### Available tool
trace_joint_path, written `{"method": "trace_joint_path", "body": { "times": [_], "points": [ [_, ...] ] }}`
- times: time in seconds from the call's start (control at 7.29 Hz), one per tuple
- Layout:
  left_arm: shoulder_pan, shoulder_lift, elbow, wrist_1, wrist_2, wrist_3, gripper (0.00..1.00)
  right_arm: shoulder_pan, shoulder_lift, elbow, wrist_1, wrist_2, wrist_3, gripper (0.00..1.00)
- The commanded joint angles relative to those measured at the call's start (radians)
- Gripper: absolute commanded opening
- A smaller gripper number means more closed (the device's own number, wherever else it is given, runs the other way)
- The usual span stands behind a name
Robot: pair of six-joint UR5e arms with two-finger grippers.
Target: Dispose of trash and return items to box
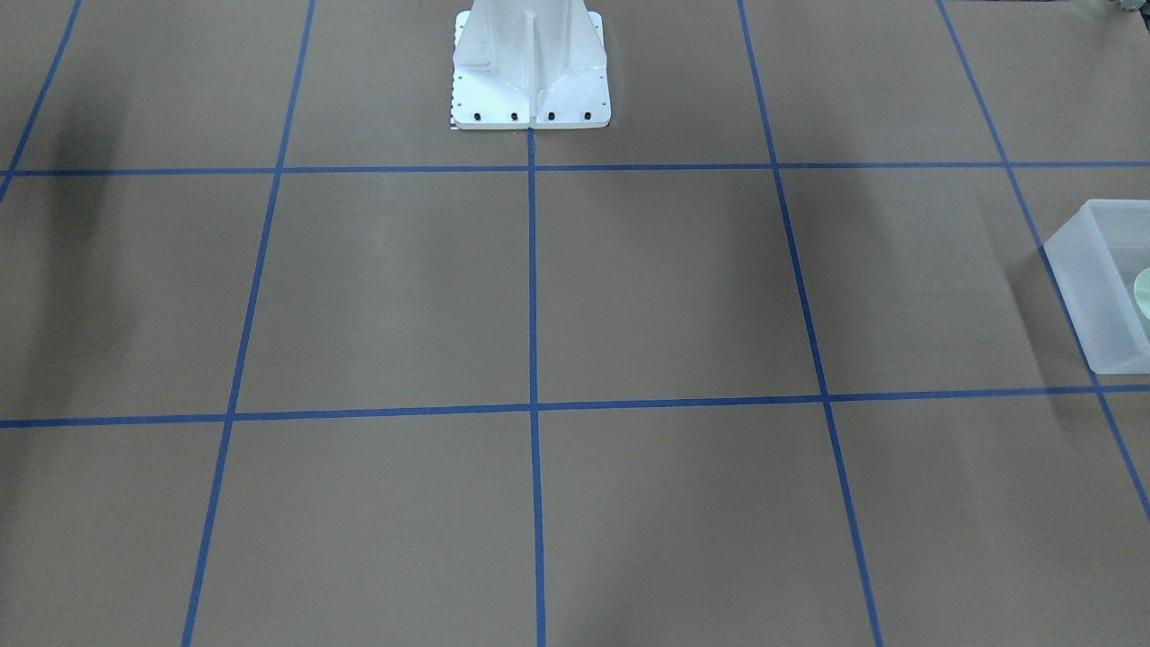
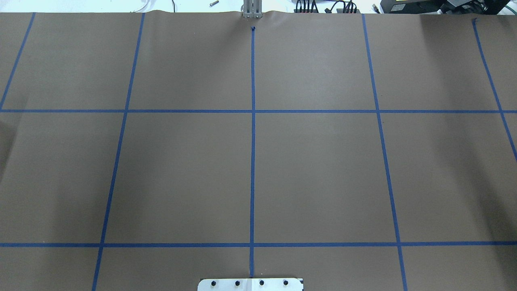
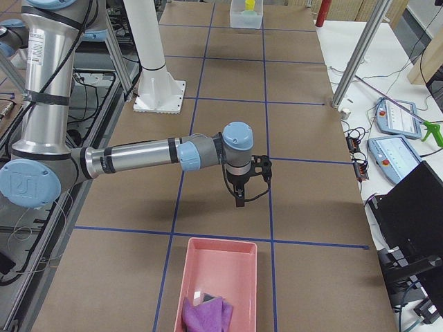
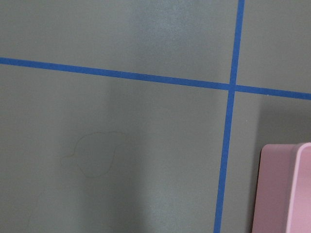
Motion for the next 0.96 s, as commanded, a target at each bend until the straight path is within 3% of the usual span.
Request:
{"method": "trace_joint_path", "body": {
  "times": [0.0,0.14,0.55,0.82],
  "points": [
    [0.024,0.033,-0.027,-0.004,0.014,-0.031,0.98,0.0,-0.003,-0.005,0.0,-0.001,-0.001,1.0],
    [0.024,0.035,-0.023,-0.004,0.072,-0.035,0.98,0.003,-0.003,0.002,-0.002,0.012,-0.001,1.0],
    [0.024,0.143,-0.015,-0.131,0.071,-0.045,0.98,0.008,0.007,0.005,-0.023,0.037,-0.001,1.0],
    [0.024,0.136,0.045,-0.16,0.055,-0.045,0.98,0.011,0.007,0.004,-0.045,0.025,-0.002,1.0]
  ]
}}
